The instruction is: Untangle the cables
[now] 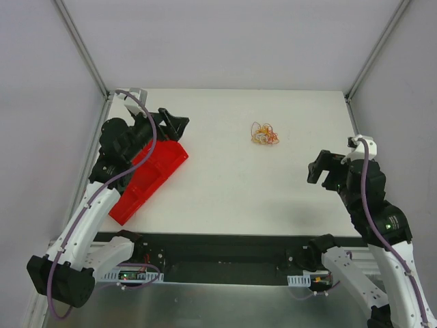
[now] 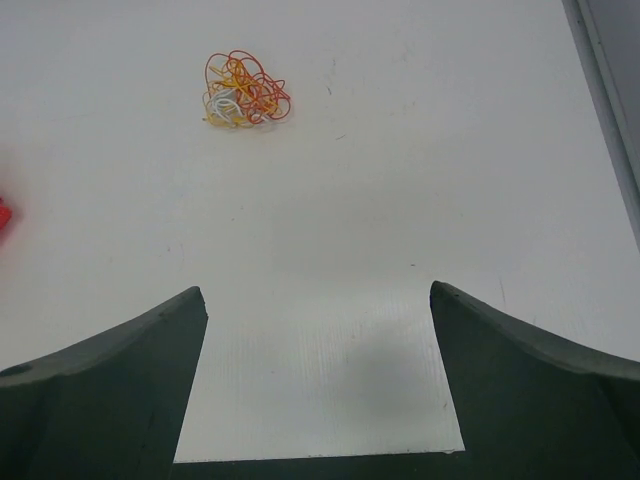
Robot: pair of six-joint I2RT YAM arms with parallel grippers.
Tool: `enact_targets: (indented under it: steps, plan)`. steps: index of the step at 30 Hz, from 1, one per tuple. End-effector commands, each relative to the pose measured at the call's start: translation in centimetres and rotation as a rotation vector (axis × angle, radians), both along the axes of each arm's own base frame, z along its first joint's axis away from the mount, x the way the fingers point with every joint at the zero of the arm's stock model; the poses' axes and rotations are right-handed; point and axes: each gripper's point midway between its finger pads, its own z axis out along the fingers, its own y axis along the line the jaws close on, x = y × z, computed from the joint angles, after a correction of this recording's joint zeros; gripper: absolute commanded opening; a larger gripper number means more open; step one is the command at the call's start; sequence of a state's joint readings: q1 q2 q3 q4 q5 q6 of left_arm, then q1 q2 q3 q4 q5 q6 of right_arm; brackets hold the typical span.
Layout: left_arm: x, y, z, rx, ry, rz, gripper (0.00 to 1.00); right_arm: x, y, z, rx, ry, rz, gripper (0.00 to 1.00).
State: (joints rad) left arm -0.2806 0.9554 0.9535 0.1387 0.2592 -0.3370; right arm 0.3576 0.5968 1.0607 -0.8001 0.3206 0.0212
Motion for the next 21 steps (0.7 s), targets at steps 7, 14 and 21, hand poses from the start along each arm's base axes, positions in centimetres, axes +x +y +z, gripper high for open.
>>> enact_targets:
  steps: [7,14,21]
  plan:
    - [0.6,-1.1,-0.2,-0.032,0.024,-0.047,0.99,7.0,4.9,-1.2,0.176,-0.018,0.035,0.96]
    - [0.4,-2.8,-0.7,-0.097,0.107,-0.133,0.99,18.9,7.6,-3.7,0.333,0.002,-0.153,0.96]
    - [0.9,-4.1,-2.1,-0.127,0.198,-0.185,0.96,29.1,10.8,-10.8,0.405,0.126,-0.205,0.96]
